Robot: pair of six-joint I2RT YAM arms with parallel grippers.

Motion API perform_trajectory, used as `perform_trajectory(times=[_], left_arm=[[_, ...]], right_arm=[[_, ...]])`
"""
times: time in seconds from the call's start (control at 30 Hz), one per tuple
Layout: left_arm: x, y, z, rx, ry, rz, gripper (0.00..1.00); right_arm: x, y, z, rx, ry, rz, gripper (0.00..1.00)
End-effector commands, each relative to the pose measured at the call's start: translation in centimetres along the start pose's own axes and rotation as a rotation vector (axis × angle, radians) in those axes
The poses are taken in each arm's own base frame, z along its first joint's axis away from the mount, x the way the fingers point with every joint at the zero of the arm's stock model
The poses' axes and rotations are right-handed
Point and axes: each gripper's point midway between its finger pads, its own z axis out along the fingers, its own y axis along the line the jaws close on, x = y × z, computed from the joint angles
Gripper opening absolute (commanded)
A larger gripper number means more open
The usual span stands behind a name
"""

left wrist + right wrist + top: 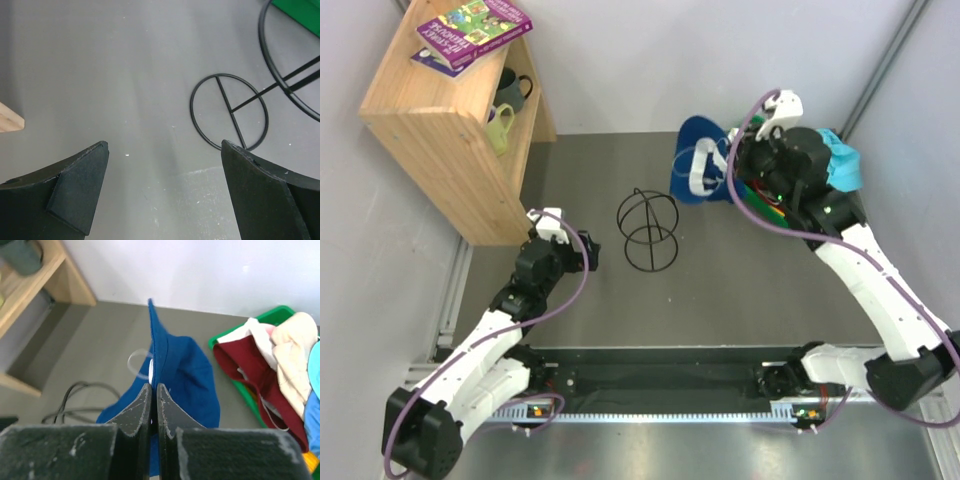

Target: Stack the hats

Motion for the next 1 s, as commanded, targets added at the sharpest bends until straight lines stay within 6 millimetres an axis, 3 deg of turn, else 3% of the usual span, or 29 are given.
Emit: perform_trajectory(times=[0.0,0.07,0.13,0.23,0.37,0.47,0.77,0.87,0.97], left_arm=[[-1.8,-1.1,-0.4,0.055,-0.078,-0.012,0.98],[-1.9,-1.2,-0.5,0.064,-0.082,-0.013,0.98],[-1.9,-1.2,-0.6,0.063,-0.084,-0.015,0.98],[-2.0,-1.1,-0.9,0.061,-0.093,-0.017,0.98],[-2.4,-1.0,-1.3,0.056,-0.111,-0.021,0.99],[-2.4,-0.9,-1.4,0.048,-0.117,-0.02,0.99],[-2.3,-0.7,-1.4,0.043,-0.115,-0.022,0.99],[-2.3,-0.8,-1.5,0.047,-0.116,-0.025,0.99],[-2.4,-0.7,-1.6,0.039,-0.118,-0.025,0.99]], right_arm=[[1.7,0.3,-2.4,0.092,0.034,-0.129,0.0],[2.6,-0.2,-3.0,0.146,0.04,-0.152,0.0],[3.4,0.6,-3.6,0.142,0.05,-0.18,0.0],[3.0,0.7,-4.4,0.189,0.026,-0.221,0.0],[1.6,-1.3,-5.2,0.321,0.005,-0.27,0.0],[1.1,-1.2,-5.2,0.313,0.009,-0.313,0.0],[2.8,3.8,-4.0,0.207,0.031,-0.332,0.0],[2.8,6.2,-3.5,0.171,0.025,-0.338,0.0],[3.0,9.9,-3.4,0.109,0.013,-0.358,0.0]])
